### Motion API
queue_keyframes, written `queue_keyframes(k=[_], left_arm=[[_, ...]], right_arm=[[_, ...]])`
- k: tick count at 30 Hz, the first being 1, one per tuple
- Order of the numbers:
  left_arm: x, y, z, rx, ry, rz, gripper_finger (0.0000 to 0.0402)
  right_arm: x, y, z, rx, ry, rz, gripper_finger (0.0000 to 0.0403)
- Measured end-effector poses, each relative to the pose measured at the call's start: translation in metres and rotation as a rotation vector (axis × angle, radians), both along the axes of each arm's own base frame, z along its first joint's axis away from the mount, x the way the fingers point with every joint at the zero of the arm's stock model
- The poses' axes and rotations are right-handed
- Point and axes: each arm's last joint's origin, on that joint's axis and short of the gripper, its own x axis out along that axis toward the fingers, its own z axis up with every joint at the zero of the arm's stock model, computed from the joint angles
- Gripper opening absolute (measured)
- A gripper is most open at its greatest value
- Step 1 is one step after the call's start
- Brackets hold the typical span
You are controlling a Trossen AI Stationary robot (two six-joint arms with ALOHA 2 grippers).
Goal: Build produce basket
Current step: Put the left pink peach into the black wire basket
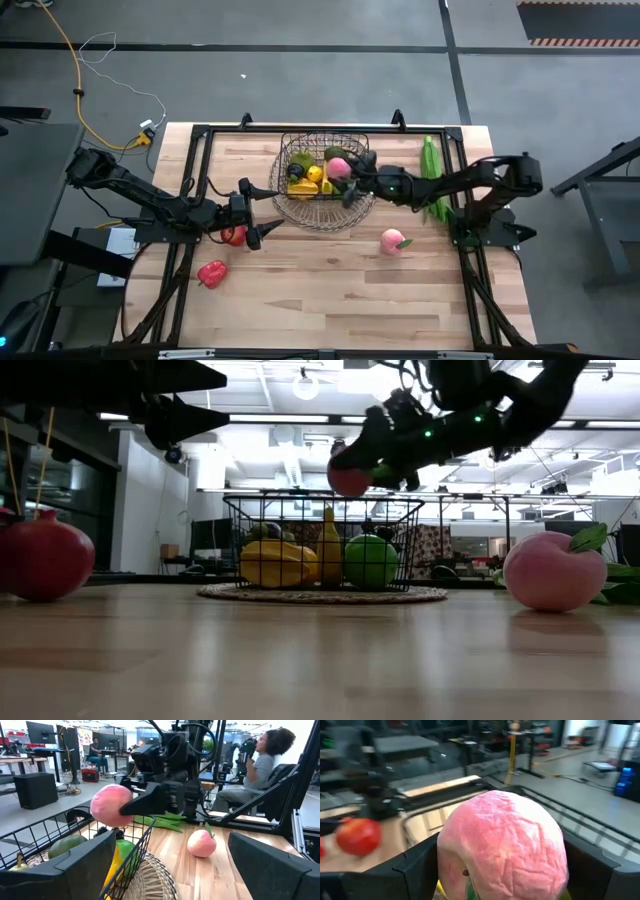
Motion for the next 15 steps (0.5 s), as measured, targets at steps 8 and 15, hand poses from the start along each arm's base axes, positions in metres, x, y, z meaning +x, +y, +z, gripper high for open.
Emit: queue_keyframes(k=[8, 15], left_arm=[[0.0, 0.0, -0.002, -0.002, 0.019, 0.0, 0.0376], [0.0, 0.0, -0.002, -0.001, 0.019, 0.0, 0.0376]], right_arm=[[0.005, -0.005, -0.003, -0.047, 0.089, -0.081, 0.0321], [0.003, -0.015, -0.003, -0.014, 0.073, -0.107, 0.0321]])
